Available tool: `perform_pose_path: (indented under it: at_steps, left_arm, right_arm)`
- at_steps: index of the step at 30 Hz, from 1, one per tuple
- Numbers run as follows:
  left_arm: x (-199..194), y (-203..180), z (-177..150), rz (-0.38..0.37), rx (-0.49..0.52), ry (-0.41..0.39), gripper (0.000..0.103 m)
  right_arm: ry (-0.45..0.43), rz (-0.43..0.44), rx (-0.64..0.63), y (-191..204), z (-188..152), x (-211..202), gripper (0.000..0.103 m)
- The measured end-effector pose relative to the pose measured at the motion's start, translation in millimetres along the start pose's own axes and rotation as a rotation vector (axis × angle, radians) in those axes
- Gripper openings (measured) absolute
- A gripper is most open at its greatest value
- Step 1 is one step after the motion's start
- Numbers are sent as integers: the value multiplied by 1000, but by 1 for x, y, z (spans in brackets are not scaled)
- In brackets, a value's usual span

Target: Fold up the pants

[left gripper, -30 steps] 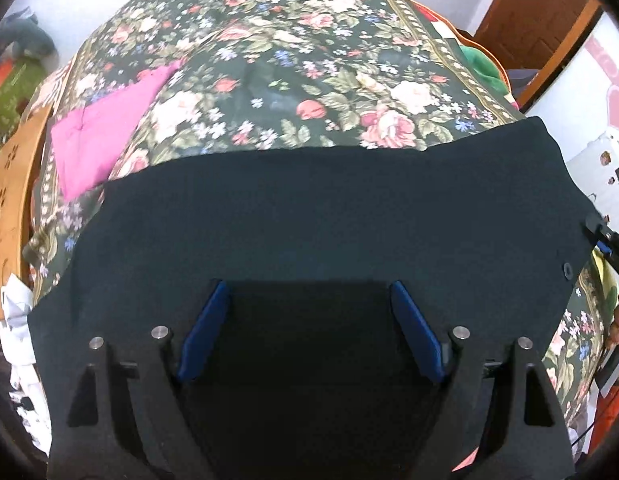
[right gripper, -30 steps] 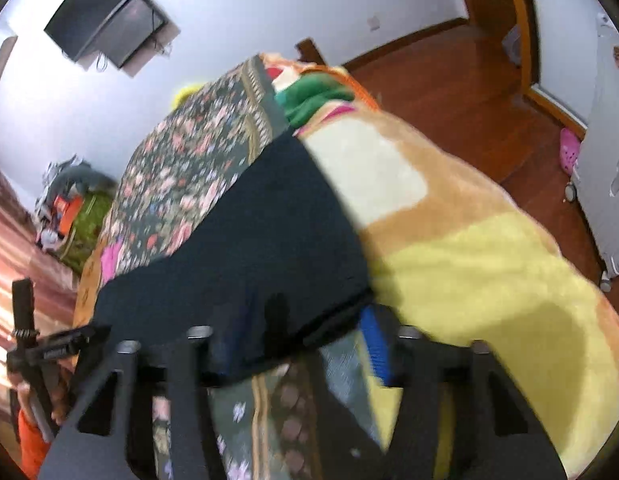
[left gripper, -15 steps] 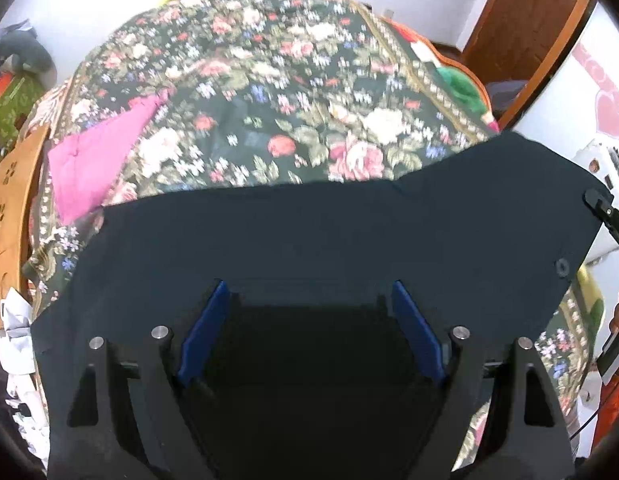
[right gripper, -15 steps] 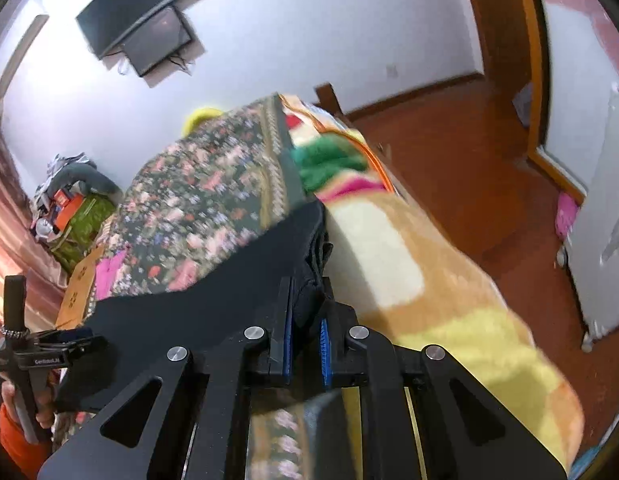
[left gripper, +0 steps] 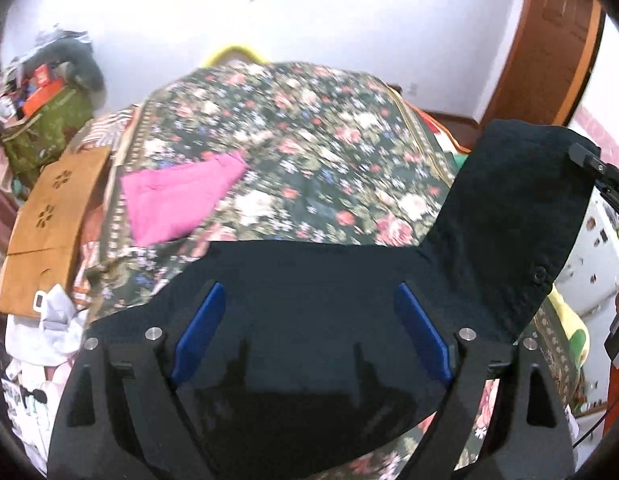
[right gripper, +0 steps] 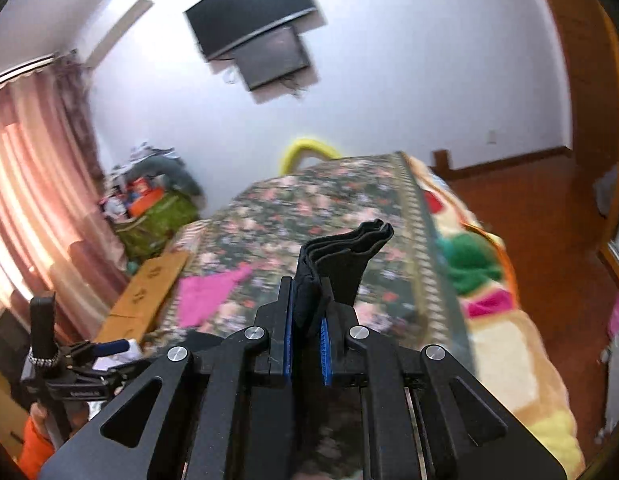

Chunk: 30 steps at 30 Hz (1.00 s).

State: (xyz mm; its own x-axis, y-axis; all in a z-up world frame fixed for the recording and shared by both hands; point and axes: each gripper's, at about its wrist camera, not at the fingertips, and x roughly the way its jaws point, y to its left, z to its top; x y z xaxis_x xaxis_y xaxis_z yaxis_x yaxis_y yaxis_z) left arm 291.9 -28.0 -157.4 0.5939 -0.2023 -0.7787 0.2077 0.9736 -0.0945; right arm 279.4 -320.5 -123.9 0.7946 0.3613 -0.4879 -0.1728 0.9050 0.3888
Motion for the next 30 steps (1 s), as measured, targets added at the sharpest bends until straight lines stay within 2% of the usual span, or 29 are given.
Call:
perform_pose_path:
  at_steps: [5,9,16,21,25,30]
  left_arm:
    - [-20,31,-11,27,-52,-25,89]
    - [-29,50,-22,50,-81,-25,89]
    - [-34,72,-40,73,-131,-7,90]
    - [-30,79,-50,72,-155,14,90]
    - [-26,77,-53,73,-151,26,90]
    - [-24,68,-49,79,-129,25,90]
  right_arm:
    - [72,78,-60,41,-3,37,9]
    - [162,129,-106,74,-24,71,9]
    - [375,211,-233,127,-91,117,9]
    - [488,217,-319,145,-134,127,10]
    - [546,224,-368,152,-150,126,16]
    - [603,268,-380,152,-152,118,37]
